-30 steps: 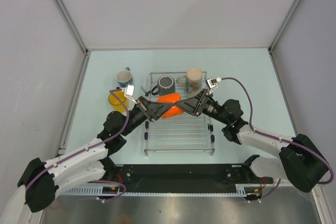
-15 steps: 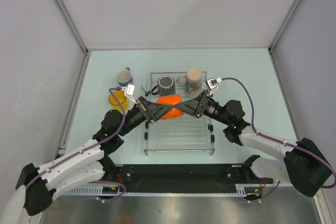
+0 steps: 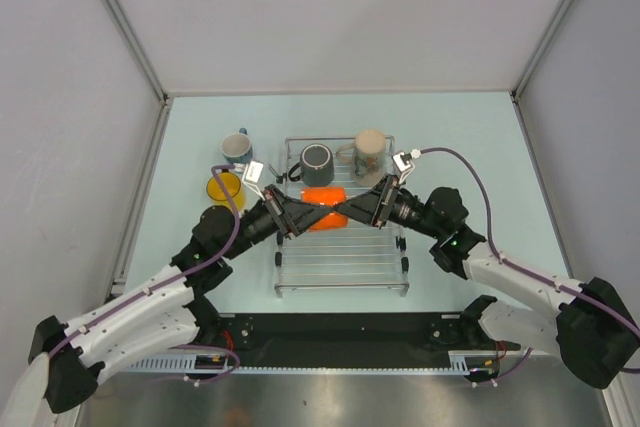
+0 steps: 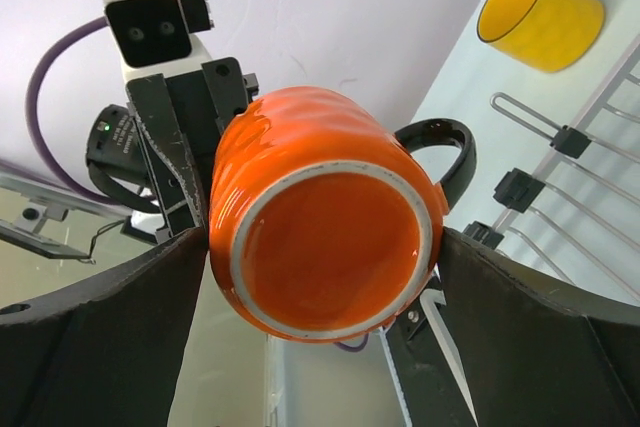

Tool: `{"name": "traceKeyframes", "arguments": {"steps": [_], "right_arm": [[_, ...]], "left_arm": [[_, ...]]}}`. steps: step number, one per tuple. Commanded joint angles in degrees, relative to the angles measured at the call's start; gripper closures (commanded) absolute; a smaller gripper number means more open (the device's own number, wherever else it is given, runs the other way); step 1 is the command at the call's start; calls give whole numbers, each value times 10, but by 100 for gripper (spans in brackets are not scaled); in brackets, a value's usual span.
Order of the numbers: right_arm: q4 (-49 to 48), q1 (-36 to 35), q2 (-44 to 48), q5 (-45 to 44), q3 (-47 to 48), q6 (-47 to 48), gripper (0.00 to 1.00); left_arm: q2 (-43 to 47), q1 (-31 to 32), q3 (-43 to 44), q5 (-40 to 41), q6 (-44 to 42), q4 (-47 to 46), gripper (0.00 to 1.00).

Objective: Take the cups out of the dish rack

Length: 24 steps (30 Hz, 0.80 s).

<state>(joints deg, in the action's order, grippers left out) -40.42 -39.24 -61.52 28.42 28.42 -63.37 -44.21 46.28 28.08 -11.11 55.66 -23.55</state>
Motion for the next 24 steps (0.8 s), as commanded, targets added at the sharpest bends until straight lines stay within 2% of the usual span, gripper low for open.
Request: {"name": "traceKeyframes", "arguments": {"steps": [1,5,11,22,24], "right_arm": [[67,17,35,-5,41,54,0],[133,49,49,-13,52,69,0],[152,78,60,-6,55,74,0],[212,81,83,-29,65,112,0],[228,81,85,-32,71,119,0]], "left_arm": [[24,1,58,37,-62,54,100],[39,-2,82,48,-84,99,100],[58,-9,101,67,-99,141,100],[78,-24,217,172,-181,353,99],[69,-24,259,203,-201,425,100]]}}
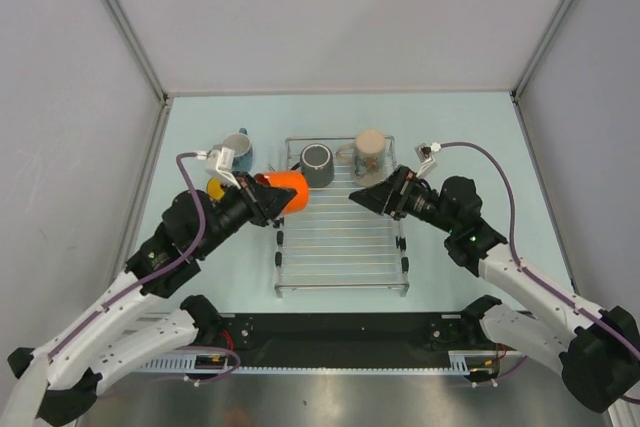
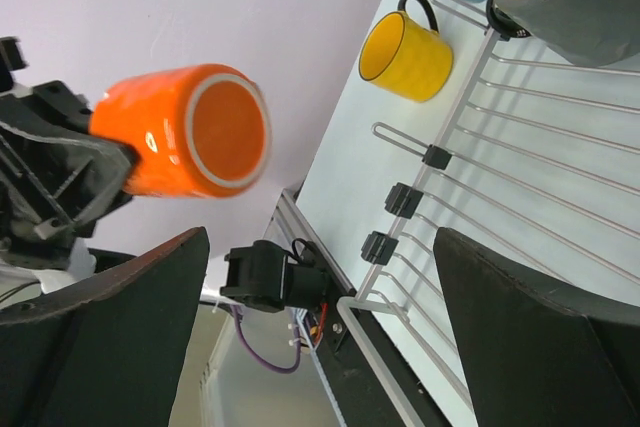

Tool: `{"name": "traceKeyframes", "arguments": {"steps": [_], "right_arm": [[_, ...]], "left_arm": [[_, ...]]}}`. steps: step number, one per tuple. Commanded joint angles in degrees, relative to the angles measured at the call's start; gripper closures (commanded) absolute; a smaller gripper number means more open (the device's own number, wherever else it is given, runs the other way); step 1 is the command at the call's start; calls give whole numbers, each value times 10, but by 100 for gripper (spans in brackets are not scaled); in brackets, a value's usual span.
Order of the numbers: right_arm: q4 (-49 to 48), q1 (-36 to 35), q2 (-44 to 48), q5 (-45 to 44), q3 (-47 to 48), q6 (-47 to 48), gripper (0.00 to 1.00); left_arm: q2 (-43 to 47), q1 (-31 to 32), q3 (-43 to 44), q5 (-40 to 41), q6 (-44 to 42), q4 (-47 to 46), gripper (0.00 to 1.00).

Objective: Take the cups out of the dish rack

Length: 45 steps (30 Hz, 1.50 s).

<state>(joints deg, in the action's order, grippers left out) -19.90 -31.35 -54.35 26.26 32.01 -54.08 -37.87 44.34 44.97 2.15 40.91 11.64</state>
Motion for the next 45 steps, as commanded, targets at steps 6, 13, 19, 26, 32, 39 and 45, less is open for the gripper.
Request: {"name": "traceKeyframes", "arguments": {"steps": [6,13,19,26,32,39,45], "right_arm": [[84,2,22,-37,53,68,0],[102,3,24,-41,48,86,0],[116,3,29,-43,46,100,0],[117,3,32,-46,36,105,0],[106,4,28,-44,28,105,0],[107,9,26,-42,28,112,0],[108,14,19,-40,26,113,0]], "left_arm": [[-24,-5,167,210,-86,267,99],[-109,-20,135,298,-58,392,99],[-151,-74,80,256,-66,339,99],[-226,-135,49,218,-82,281,100],[-293,-198,40,167,-88,228,100],[-367,-215,58,155,-80,212,99],[-392,-220,54,162,-73,218,100]]}}
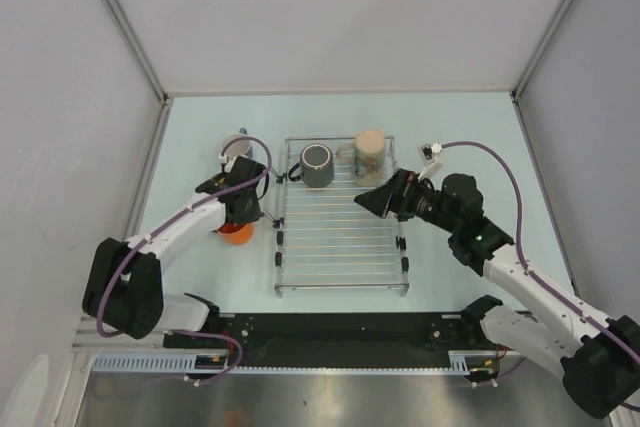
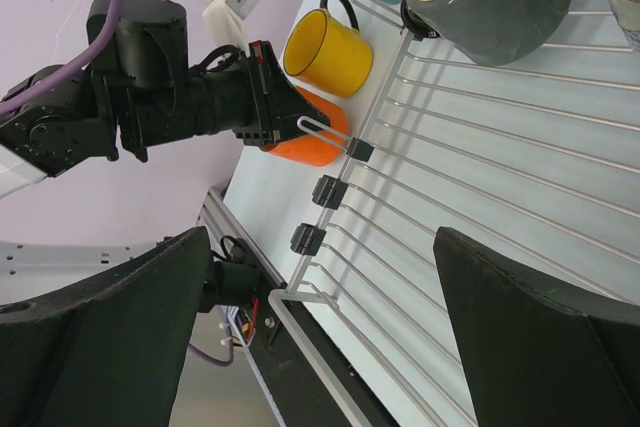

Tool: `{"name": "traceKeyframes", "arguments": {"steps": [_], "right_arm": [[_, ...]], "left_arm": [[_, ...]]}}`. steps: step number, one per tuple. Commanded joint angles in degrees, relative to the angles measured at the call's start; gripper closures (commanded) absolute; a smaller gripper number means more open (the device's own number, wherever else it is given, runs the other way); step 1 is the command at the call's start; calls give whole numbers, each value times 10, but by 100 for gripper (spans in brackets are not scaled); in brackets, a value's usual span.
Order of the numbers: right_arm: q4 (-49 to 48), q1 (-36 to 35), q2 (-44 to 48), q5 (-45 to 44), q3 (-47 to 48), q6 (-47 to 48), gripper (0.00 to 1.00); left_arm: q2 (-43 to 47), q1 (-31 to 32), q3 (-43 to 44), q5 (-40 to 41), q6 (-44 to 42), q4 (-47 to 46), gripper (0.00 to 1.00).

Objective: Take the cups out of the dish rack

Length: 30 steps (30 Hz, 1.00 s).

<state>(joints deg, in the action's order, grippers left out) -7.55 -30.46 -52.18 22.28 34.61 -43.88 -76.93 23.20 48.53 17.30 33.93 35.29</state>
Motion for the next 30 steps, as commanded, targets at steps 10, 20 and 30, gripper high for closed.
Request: {"name": "traceKeyframes", "arguments": {"steps": [10,20,30], "right_arm": [[-28,7,-17,4,-2,5,0],[-29,8,-19,4,-7,6,0],[-32,10,-26,12,-2,5,1]], "left_arm": [[-32,-25,7,-12,3,-19,100],[-47,-25,1,-26,5,-25,98],[13,-25,47,-18,-10,25,59]]}}
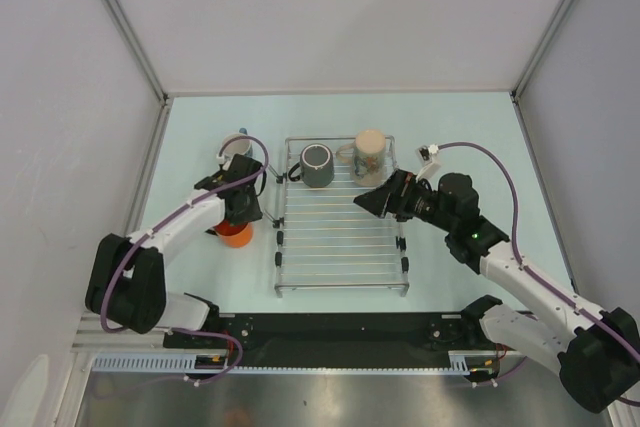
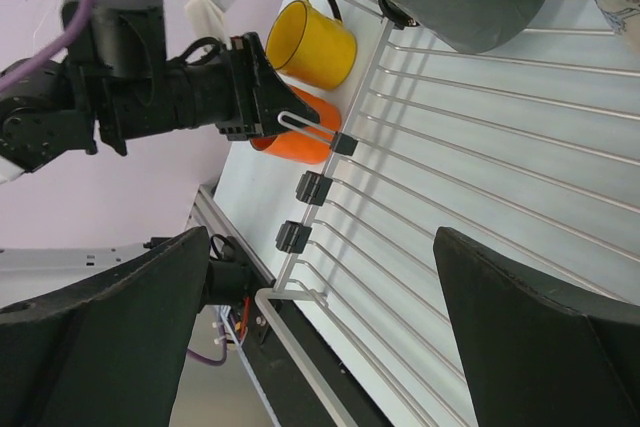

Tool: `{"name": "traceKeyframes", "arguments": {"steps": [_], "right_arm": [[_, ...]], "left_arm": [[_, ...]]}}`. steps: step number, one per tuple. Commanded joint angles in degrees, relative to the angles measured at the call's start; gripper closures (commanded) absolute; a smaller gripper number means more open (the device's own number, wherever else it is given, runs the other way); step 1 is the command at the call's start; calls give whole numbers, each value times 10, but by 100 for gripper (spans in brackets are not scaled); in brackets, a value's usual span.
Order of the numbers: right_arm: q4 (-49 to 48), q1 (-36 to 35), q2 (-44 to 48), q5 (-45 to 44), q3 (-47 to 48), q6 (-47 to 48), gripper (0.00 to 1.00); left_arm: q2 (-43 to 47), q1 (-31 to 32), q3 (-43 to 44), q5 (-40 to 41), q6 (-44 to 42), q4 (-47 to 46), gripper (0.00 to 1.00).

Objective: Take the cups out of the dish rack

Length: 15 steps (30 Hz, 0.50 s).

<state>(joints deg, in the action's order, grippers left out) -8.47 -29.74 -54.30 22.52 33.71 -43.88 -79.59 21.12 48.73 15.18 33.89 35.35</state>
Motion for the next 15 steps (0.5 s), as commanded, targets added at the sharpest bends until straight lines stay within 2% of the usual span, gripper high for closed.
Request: {"name": "traceKeyframes", "arguments": {"steps": [1,3,12,15], "right_arm": [[-22,4,-5,9,7,5,0],[-23,4,-5,9,9,6,0],[26,4,-34,-11,68,53,0],[64,2,-72,-30,113,88,0]], "left_arm": [[46,-4,51,5,-12,34,57],[62,-4,69,9,-15,44,52],[137,-4,157,7,-24,109,41],[195,-3,151,-23,-26,69,38]]}}
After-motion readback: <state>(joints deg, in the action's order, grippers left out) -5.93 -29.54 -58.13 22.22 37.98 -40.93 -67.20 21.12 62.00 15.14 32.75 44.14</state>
